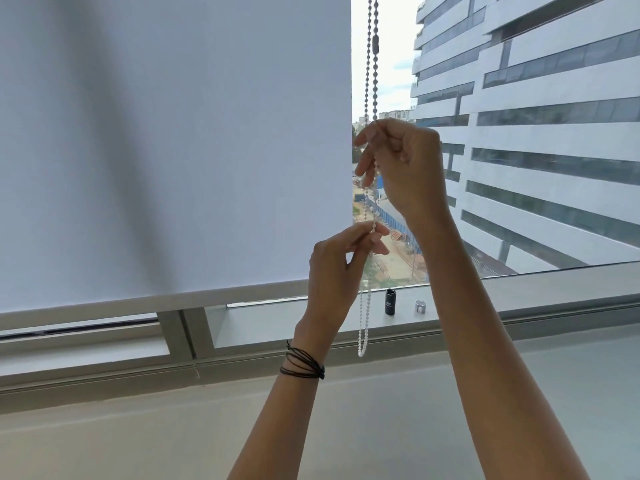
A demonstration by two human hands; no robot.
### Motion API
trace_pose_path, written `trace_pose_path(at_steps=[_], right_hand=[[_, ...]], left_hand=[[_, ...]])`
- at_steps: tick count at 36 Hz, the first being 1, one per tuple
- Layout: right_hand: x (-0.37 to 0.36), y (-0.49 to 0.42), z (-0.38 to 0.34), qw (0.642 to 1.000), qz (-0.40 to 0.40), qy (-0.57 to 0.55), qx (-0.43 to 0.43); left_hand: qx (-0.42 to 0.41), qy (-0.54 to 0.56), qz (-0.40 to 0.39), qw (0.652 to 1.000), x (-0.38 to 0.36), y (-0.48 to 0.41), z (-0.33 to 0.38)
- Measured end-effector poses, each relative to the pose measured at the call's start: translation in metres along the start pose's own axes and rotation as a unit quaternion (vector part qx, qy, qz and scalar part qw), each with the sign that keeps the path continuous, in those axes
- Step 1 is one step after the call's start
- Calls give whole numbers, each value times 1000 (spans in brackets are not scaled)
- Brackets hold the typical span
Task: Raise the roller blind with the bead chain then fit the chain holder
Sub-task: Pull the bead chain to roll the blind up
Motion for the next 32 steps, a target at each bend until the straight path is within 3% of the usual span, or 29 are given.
trace_pose_path(at_steps=[8,32], right_hand=[[10,5,6,999,-11,-40,16],[-8,23,42,1000,-9,-15,-16]], left_hand=[[-11,4,-16,1000,-7,0,0],[14,2,-43,999,-18,12,-38]])
Point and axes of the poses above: each hand's wrist, its own y-axis away from the middle knuckle, its own x-axis out of the back of the hand, z = x × y, the point moved 1 cm from there along -y, towards the middle knuckle, and after that the axes turned 10 degrees about -z, right-handed, at the moved point
